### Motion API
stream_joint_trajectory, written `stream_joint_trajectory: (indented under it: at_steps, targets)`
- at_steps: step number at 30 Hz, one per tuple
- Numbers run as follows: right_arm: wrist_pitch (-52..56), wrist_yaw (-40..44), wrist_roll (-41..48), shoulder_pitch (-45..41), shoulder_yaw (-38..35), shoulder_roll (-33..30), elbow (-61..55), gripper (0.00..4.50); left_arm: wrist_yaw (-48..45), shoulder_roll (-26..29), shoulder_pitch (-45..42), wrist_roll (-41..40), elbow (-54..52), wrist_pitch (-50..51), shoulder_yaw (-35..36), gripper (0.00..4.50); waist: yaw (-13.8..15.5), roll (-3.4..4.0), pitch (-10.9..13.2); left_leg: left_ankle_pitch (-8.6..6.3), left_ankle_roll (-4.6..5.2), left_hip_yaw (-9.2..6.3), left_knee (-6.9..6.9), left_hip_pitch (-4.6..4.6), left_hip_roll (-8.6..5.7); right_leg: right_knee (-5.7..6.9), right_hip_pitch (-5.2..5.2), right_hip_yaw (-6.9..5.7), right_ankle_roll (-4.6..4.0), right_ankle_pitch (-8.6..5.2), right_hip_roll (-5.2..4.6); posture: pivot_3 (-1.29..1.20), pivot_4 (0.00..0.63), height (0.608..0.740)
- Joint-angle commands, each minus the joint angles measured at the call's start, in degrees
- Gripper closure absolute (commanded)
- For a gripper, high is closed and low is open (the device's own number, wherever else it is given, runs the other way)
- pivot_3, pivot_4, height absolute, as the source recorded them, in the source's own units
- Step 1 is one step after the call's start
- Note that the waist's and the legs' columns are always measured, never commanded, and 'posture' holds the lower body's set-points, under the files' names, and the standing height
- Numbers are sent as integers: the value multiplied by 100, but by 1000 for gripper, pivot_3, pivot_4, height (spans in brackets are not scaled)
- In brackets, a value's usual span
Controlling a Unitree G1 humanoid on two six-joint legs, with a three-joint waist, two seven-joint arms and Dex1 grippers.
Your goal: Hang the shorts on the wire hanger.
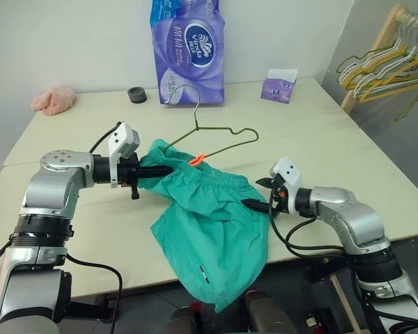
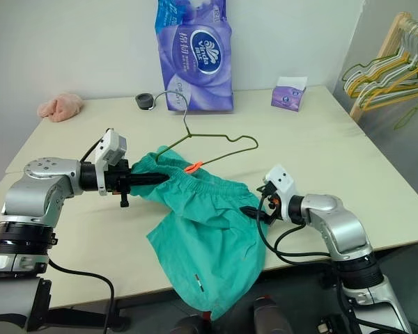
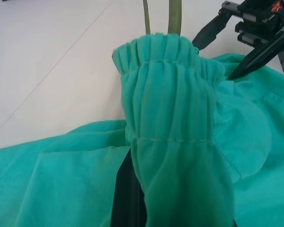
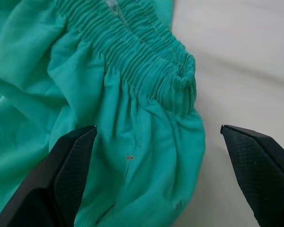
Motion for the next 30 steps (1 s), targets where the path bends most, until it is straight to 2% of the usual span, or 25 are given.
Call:
stream_joint_trajectory:
  at_steps: [1,4,8,15,22,30]
  targets:
    - [59,-68,129,-208,53,172,80,28,60,67,-140,-168,-217,-11,255,4500,-9,0,0,0,0,0,-1,0,0,1,-2,1,0,0,0,-165,65,740]
    - [17,-245,43,-323,75,360,389,549,81,72,-118,-182,-236,-7,278,4500,-16,0,0,0,0,0,0,0,0,2,-2,0,0,0,0,-161,64,740]
    - [-168,-426,-12,-386,8,485,544,1925,116,83,-77,-200,-270,-5,311,4500,-6,0,-1,0,0,-2,0,-1,0,2,-2,-1,0,0,0,-159,65,740]
    - [-823,-431,-277,-279,114,204,473,4348,231,79,-75,-277,-256,4,421,4500,-10,-1,-1,0,0,-3,1,-2,-2,2,-3,-2,0,0,-1,-163,65,740]
    - [-1478,-464,-614,-263,-75,-307,537,4432,167,160,-72,-593,-435,287,515,4500,-3,0,-1,0,0,-3,3,-4,-2,3,-3,-2,0,0,-1,-161,64,740]
    - [-1605,-282,-429,-231,-595,-958,847,4432,-524,737,232,-1054,-1019,896,459,4500,-23,-1,-1,0,0,-4,5,-5,0,3,-3,-3,0,0,2,-164,64,740]
